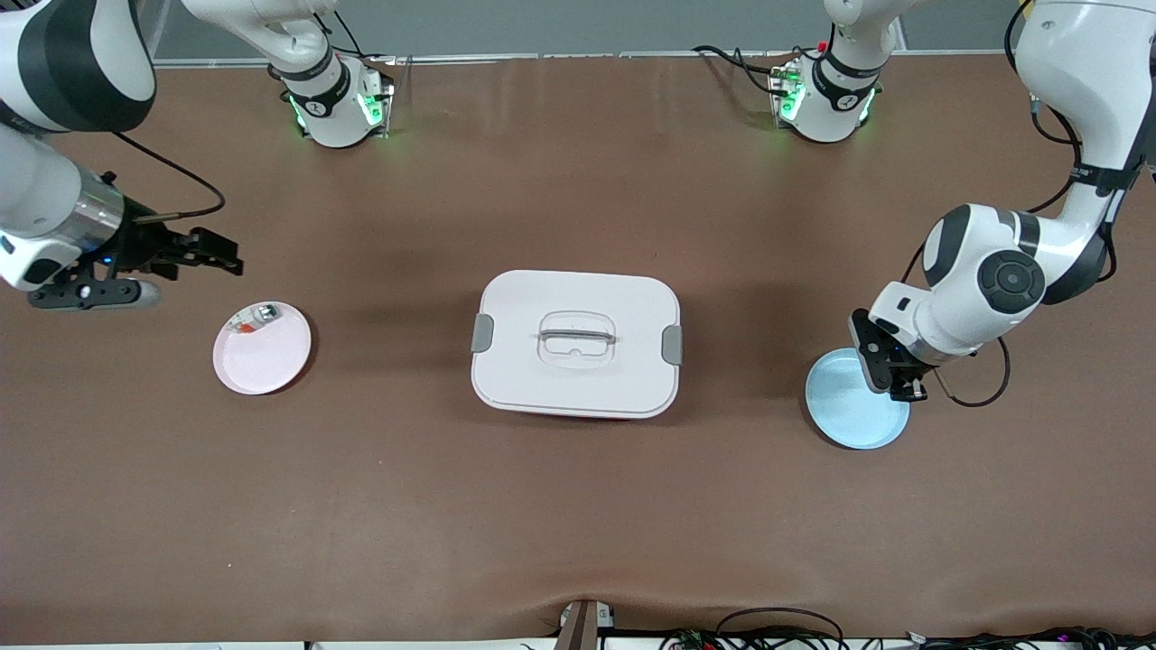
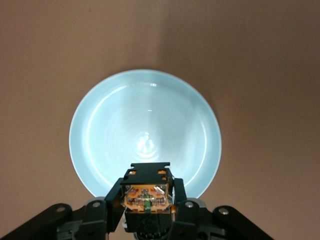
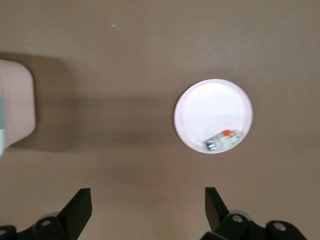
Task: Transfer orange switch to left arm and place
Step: 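Carry the switch to the blue plate while the right gripper withdraws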
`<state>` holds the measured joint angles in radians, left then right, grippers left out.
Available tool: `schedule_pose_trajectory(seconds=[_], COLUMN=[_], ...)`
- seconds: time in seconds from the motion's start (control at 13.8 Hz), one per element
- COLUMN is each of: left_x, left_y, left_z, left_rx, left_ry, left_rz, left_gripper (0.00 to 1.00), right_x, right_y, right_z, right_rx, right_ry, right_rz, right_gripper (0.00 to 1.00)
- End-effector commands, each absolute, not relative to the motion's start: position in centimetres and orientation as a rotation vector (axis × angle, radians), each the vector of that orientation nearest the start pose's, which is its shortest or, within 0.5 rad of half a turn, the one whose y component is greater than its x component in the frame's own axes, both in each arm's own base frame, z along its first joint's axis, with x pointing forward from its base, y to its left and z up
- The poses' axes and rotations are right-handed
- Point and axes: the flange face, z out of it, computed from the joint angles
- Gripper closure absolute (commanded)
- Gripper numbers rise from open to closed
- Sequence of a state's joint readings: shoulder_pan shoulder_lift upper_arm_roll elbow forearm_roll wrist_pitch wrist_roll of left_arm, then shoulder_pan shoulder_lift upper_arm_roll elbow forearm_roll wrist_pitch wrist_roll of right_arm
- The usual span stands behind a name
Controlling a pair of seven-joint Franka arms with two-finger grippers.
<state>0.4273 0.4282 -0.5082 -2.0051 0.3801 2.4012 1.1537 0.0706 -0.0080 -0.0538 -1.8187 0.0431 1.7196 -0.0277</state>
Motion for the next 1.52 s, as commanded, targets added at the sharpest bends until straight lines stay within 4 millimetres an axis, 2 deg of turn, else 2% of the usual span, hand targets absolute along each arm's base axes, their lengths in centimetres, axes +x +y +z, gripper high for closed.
schedule_pose_trajectory(seconds=[0.0, 0.29, 0.43, 0.58, 0.94, 1.23, 1.3, 1.45], left_x=[61.3, 61.5, 61.5, 61.5, 61.3, 61.2, 61.4, 61.5], left_y=[-3.9, -4.5, -4.6, -4.8, -5.0, -5.2, -5.0, -5.1], left_z=[25.1, 23.0, 22.4, 21.8, 20.6, 20.0, 20.0, 19.7], left_rx=[-2.169, -2.138, -2.091, -2.085, -2.022, -1.975, -1.958, -1.958], left_ry=[2.125, 2.155, 2.173, 2.183, 2.21, 2.232, 2.234, 2.239], left_rz=[-0.04, -0.088, -0.079, -0.094, -0.086, -0.068, -0.066, -0.065], left_gripper=[1.0, 1.0, 1.0, 1.0, 1.0, 1.0, 1.0, 1.0], right_x=[55.1, 54.9, 55.0, 55.0, 54.9, 55.5, 55.4, 55.3], right_y=[1.3, 1.1, 0.3, -0.6, -0.6, -0.6, 0.3, -0.2], right_z=[55.0, 58.4, 59.6, 60.2, 62.1, 62.5, 62.5, 63.5], right_rx=[-3.153, -3.156, -3.157, -3.155, -3.145, -3.144, -3.163, -3.231], right_ry=[-0.101, -0.084, -0.062, -0.04, -0.019, -0.022, -0.052, -0.061], right_rz=[0.078, 0.073, 0.039, 0.037, 0.053, 0.07, 0.078, 0.063], right_gripper=[0.0, 0.0, 0.0, 0.0, 0.0, 0.0, 0.0, 0.0])
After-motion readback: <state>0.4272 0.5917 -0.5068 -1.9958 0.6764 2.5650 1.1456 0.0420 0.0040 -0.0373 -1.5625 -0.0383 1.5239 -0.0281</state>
